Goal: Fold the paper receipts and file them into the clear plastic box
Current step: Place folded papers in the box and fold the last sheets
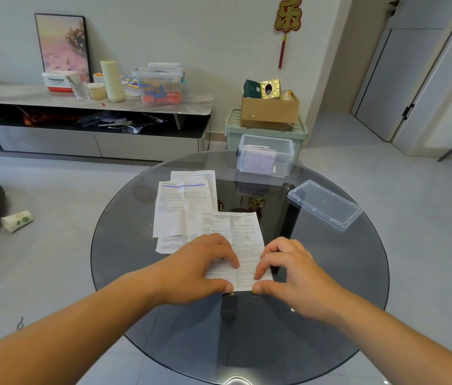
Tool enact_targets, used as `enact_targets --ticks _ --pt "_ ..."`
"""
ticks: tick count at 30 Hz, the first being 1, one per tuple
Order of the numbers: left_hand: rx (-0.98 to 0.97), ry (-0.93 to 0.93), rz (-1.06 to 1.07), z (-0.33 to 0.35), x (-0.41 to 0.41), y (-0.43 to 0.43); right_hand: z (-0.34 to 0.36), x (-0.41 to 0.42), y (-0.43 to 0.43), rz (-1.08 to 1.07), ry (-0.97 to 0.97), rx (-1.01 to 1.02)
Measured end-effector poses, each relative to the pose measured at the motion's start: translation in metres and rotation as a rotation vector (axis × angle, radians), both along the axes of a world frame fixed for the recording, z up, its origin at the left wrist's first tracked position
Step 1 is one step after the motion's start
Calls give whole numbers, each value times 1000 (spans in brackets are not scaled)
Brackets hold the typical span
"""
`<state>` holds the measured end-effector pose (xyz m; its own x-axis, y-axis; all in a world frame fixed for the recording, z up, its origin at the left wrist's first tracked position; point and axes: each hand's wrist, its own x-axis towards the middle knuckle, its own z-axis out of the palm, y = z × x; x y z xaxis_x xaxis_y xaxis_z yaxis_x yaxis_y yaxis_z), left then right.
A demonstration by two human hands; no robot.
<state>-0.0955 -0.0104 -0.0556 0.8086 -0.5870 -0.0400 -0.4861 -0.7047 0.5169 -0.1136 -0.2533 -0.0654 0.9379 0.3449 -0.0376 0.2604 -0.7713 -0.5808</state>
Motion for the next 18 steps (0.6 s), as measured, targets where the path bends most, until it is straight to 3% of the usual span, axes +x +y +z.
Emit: enact_targets --ticks 18 --pt "-84 106 12 1 13 0 1 4 -4 57 -30 -42"
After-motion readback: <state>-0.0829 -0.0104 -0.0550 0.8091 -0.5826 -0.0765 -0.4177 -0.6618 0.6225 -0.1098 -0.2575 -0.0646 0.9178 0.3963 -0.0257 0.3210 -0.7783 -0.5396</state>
